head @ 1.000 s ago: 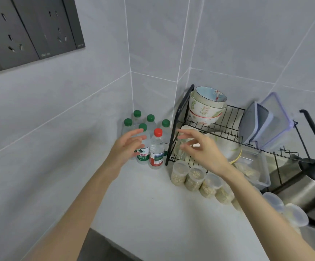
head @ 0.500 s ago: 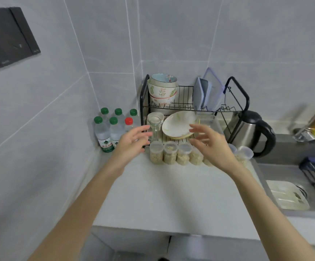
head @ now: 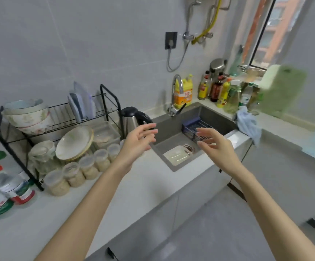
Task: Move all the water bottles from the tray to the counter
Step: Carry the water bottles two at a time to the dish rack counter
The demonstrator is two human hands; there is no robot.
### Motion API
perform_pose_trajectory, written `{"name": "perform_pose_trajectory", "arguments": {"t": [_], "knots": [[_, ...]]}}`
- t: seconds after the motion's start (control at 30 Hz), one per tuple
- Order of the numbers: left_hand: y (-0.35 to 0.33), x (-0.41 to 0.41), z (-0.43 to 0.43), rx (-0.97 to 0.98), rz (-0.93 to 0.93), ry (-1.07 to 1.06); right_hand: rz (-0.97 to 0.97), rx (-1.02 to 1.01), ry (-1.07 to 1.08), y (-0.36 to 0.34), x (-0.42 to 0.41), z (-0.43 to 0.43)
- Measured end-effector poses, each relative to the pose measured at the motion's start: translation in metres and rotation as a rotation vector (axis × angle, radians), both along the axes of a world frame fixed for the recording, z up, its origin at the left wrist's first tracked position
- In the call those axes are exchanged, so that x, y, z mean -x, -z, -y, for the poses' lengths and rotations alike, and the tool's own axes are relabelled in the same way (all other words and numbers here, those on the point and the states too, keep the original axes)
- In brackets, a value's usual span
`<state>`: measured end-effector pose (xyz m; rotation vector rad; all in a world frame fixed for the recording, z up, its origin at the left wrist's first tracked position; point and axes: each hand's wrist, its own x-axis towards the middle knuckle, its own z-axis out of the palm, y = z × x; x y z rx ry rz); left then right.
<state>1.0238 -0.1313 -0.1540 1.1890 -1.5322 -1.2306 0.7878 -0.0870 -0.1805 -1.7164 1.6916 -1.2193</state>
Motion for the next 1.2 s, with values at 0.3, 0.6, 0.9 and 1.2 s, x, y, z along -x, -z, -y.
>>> {"name": "perform_pose_trajectory", "arguments": {"t": [0.3, 0.6, 0.9, 1.2], "knots": [[-0.013, 0.223, -0.024, 0.027, 0.021, 0.401, -0.002, 0.043, 0.409, -0.011, 0.183, -0.111], [-0.013, 0.471, -0.099, 0.012, -0.045, 0.744, -0.049, 0.018, 0.715, -0.017, 0.37, -0.24], [-0.018, 0.666, -0.162, 0.023, -0.038, 0.978, 0.075, 0.034, 0.973, -0.021, 0.507, -0.327], [-0.01, 0.858, -0.206, 0.05, -0.041, 1.213, 0.152, 0.073, 1.215, -0.014, 0.656, -0.376]]}}
